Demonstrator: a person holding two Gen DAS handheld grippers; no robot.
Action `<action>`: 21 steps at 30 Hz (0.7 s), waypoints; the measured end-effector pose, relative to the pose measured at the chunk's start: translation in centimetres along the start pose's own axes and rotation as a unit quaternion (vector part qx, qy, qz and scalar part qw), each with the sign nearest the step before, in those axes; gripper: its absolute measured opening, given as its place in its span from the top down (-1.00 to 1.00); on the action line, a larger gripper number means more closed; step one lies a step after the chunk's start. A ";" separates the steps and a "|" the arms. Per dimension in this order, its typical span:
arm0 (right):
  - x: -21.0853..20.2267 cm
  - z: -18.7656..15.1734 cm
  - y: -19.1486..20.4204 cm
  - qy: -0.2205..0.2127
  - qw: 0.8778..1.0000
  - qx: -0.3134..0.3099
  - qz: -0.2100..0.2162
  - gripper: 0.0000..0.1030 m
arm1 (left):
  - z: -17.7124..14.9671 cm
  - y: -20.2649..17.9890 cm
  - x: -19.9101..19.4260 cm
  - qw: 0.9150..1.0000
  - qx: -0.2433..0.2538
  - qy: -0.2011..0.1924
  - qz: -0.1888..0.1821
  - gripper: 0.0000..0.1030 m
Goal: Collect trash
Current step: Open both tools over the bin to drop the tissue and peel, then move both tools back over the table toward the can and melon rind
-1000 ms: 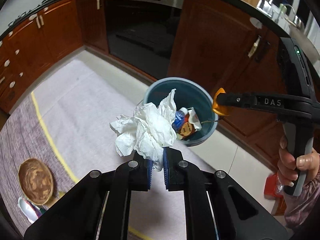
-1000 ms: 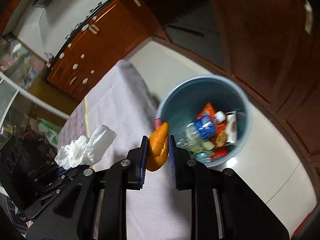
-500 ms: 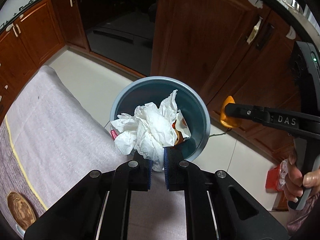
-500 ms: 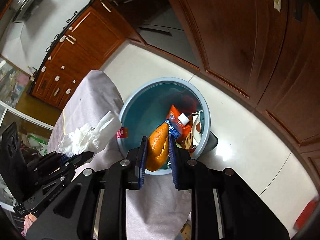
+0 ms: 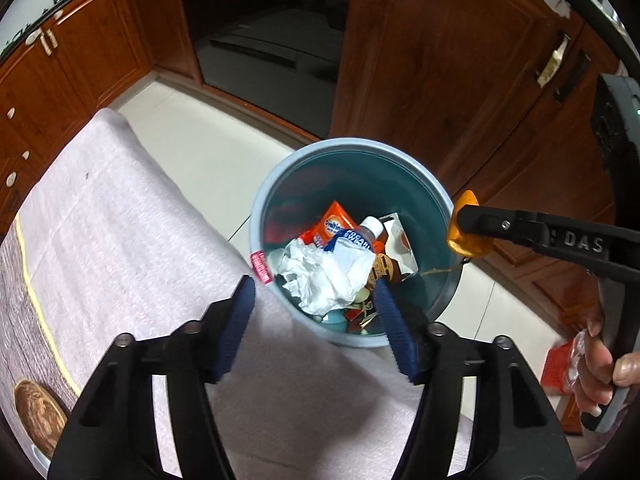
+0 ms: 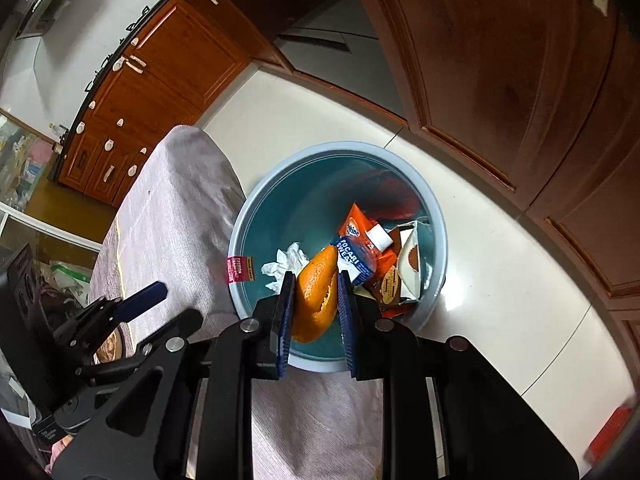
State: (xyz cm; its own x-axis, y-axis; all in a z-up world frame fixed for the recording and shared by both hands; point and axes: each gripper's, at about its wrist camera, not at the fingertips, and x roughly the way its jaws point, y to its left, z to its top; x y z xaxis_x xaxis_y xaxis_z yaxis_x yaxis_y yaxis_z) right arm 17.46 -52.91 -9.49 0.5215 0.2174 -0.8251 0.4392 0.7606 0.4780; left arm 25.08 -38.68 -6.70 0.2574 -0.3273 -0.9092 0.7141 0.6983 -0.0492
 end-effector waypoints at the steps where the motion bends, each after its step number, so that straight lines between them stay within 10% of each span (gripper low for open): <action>1: 0.3 0.0 0.2 0.002 1.000 -0.001 0.001 0.60 | -0.4 0.4 -0.3 1.000 -0.002 -0.002 -0.002 -0.28; 5: 1.1 0.2 0.9 0.008 1.000 -0.003 0.003 0.47 | -1.1 0.8 -1.1 1.000 -0.007 -0.001 -0.008 -0.42; 9: 1.3 0.3 1.3 0.003 1.000 0.002 0.011 -0.43 | -1.7 1.2 -1.9 1.000 -0.011 -0.004 -0.009 -0.59; 21: 0.1 -1.2 3.1 0.007 1.000 -0.007 -0.029 -0.67 | -4.6 2.9 -4.7 0.999 -0.040 -0.021 -0.008 -0.87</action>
State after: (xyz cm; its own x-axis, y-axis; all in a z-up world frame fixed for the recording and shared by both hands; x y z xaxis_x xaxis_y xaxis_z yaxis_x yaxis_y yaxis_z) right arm 18.03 -49.80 -8.40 0.4846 0.1812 -0.8558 0.4585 0.7805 0.4249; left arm 22.95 -32.18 -4.43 0.2752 -0.3638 -0.8899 0.6640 0.7413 -0.0977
